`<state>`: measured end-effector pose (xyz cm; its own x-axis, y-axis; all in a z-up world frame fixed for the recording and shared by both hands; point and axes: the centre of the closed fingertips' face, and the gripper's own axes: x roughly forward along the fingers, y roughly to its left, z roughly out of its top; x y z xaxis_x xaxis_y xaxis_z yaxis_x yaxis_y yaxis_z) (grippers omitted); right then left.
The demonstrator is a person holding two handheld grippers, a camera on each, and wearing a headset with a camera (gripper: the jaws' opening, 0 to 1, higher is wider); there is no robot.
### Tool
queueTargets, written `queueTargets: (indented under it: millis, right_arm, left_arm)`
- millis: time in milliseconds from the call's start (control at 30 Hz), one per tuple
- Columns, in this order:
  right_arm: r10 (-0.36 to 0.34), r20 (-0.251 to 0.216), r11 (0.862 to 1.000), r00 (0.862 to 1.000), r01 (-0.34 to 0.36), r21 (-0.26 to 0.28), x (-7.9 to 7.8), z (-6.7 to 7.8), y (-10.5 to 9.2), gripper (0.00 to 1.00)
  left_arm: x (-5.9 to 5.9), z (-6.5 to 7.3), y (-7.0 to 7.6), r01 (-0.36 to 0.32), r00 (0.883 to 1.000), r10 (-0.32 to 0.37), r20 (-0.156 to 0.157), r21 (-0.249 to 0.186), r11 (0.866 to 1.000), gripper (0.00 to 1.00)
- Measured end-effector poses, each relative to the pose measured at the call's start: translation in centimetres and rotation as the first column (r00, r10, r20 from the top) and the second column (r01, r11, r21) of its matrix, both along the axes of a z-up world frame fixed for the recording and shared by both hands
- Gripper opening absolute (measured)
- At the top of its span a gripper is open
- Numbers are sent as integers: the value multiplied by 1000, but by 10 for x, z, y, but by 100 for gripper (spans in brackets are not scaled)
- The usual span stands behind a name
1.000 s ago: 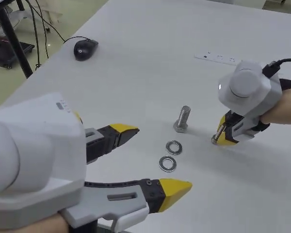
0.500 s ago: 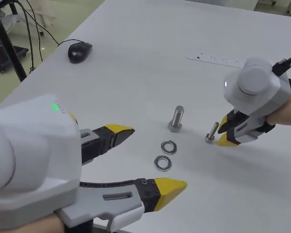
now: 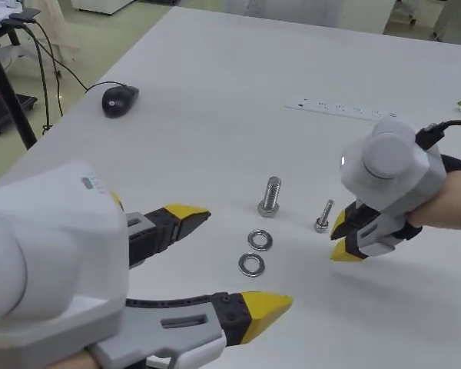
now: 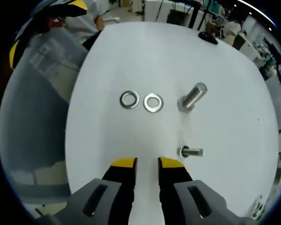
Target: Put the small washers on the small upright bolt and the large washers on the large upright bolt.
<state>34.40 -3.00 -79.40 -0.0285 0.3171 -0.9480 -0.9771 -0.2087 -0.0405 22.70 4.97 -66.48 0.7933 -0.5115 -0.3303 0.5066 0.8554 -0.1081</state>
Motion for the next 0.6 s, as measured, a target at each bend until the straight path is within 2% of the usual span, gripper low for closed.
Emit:
queueTargets:
  millis: [67,300,467,600]
  right_arm:
    - [-4,-20,1000,1000,4,7,-7,-1,5,19]
    - [31,-48,999,998,-30,17,-28,-8,24,19]
    - [50,-60,999,997,-49,22,-35,-15,39,25]
    - [60,-63,998,996,-59,21,-37,-22,49,25]
  left_arm:
    - [-2,-1,1,-1,1000,0,1,13,1000,66]
    - [-7,3,1,-11,1000,11,11,-3,1000,67]
    - [-8,8,3,-20,999,20,26,-10,1000,67]
    - [-8,12,5,-30,999,30,36,-20,999,67]
